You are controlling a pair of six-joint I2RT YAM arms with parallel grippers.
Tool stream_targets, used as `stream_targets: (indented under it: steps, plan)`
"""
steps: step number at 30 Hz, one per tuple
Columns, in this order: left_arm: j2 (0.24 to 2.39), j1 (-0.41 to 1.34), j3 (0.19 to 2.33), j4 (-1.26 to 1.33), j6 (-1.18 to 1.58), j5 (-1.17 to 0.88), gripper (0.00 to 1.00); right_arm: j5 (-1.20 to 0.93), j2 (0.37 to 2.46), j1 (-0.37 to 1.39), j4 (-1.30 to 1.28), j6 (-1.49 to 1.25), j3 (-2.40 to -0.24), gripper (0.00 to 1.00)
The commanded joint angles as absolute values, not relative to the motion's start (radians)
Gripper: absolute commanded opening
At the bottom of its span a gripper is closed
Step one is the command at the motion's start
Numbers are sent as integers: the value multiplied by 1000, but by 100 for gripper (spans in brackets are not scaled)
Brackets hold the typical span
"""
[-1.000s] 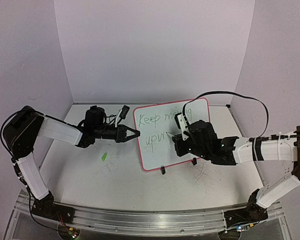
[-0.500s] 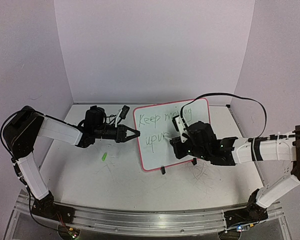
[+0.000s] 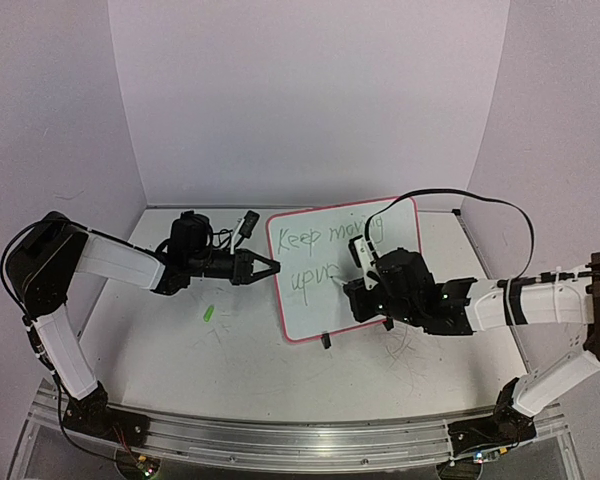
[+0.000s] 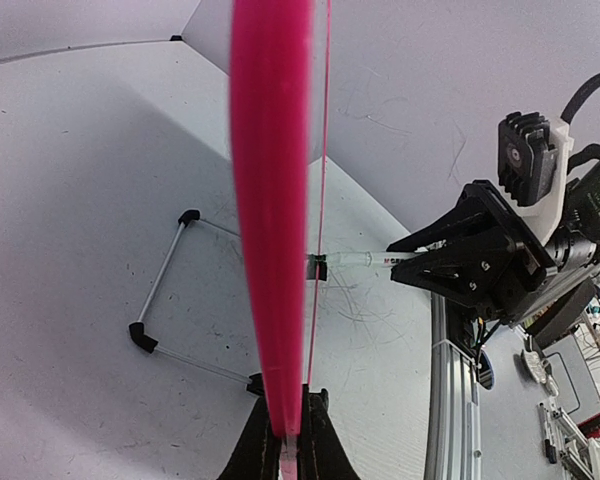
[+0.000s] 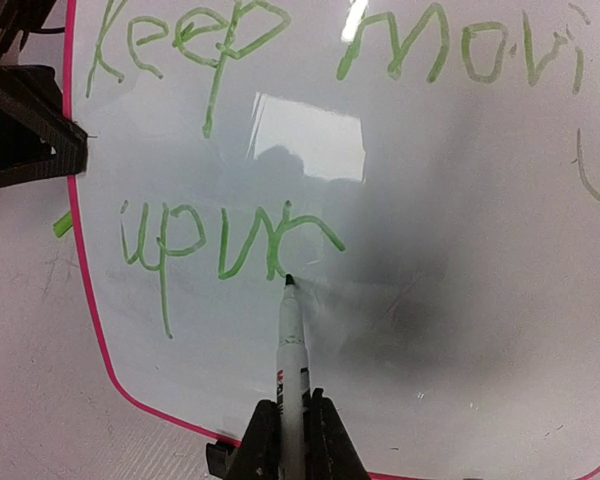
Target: Write a sentence on the whiteboard
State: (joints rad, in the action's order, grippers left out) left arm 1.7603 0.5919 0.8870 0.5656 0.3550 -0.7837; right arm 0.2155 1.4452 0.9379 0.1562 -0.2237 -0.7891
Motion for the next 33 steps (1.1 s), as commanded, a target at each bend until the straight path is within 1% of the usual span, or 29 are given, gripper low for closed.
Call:
stream_targets:
  steps: [1, 19, 33]
  plan:
    - [1740, 589, 918, 527, 294, -746, 0, 329, 1426, 927, 145, -250, -799, 0]
    - [1732, 588, 907, 520, 283, -739, 0, 339, 1446, 907, 173, -226, -858, 0]
    - [1730, 589, 907, 517, 280, -736, 0, 247, 1435, 915, 144, -250, -789, 0]
